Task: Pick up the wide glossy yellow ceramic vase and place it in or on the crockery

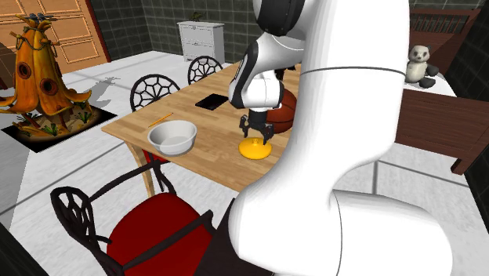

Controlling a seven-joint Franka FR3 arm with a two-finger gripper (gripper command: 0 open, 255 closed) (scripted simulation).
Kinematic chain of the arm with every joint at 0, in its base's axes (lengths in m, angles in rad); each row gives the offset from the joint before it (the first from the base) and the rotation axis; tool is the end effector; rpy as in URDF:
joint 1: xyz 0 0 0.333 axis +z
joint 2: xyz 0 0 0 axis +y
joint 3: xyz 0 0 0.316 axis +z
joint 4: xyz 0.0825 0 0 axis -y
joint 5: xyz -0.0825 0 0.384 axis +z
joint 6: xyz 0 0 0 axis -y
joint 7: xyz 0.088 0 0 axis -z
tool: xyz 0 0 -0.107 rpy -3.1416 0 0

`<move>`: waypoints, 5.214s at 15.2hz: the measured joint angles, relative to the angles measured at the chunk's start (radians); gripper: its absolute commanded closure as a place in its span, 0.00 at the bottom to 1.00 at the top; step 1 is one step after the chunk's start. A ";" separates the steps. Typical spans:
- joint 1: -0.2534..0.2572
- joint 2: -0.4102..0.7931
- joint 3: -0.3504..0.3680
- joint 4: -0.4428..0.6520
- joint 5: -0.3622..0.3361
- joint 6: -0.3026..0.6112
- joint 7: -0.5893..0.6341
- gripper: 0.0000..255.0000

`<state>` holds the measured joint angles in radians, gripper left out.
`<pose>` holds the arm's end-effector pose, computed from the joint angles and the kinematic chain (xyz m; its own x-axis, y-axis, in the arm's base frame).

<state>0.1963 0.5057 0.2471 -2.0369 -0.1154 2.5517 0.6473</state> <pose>0.5430 0.2571 0.2015 0.9902 -0.1394 -0.0074 -0.1396 -0.9884 -0.0596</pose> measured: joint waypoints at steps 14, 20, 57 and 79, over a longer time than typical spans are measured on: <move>0.001 0.003 -0.001 0.002 -0.001 0.003 0.001 1.00; -0.006 -0.029 0.008 -0.002 0.009 -0.027 -0.005 1.00; 0.123 -0.153 0.108 0.242 0.027 -0.389 0.192 1.00; 0.571 0.390 0.106 1.162 -0.132 -0.767 0.526 1.00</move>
<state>0.7669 0.8957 0.3534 -0.8746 -0.2471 1.7845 1.1732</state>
